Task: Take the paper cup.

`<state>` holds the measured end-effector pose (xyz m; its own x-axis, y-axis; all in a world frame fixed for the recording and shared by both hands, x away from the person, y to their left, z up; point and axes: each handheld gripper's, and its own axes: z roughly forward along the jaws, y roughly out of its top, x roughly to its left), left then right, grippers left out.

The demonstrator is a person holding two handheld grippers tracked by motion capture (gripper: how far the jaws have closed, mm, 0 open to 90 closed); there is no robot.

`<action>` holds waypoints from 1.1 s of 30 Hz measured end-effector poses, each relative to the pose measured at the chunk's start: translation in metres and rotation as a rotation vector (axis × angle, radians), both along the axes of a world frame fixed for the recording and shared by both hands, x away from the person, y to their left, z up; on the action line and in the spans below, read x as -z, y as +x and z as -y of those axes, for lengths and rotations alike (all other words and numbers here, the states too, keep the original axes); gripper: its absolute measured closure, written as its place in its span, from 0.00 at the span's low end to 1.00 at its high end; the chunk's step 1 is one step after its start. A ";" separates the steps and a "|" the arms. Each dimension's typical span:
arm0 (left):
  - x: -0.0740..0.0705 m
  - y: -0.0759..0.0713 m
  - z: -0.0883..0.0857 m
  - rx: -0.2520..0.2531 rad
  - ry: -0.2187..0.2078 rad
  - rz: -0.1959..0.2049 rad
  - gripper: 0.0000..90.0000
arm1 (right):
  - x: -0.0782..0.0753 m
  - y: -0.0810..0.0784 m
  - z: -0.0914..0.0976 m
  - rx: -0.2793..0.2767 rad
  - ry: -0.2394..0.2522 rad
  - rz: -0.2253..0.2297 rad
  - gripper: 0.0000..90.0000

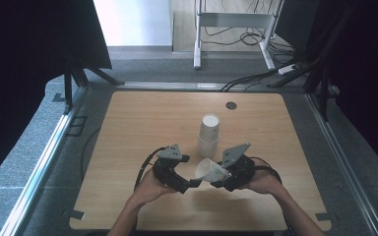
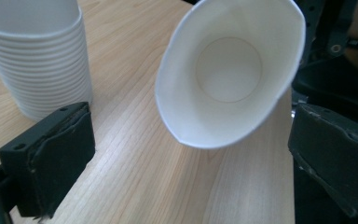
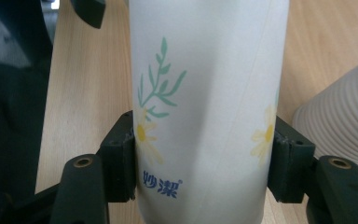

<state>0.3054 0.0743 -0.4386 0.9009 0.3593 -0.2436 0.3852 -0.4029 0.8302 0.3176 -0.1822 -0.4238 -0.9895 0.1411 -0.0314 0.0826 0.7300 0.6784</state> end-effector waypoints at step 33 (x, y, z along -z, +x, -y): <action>0.009 0.002 0.017 0.091 -0.070 -0.001 0.34 | 0.039 -0.005 0.002 -0.019 0.206 -0.040 0.40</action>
<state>0.3070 0.0577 -0.4473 0.9287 0.2580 -0.2664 0.3507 -0.3774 0.8571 0.3122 -0.1845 -0.4628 -0.9919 0.1219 0.0358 0.1003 0.5783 0.8097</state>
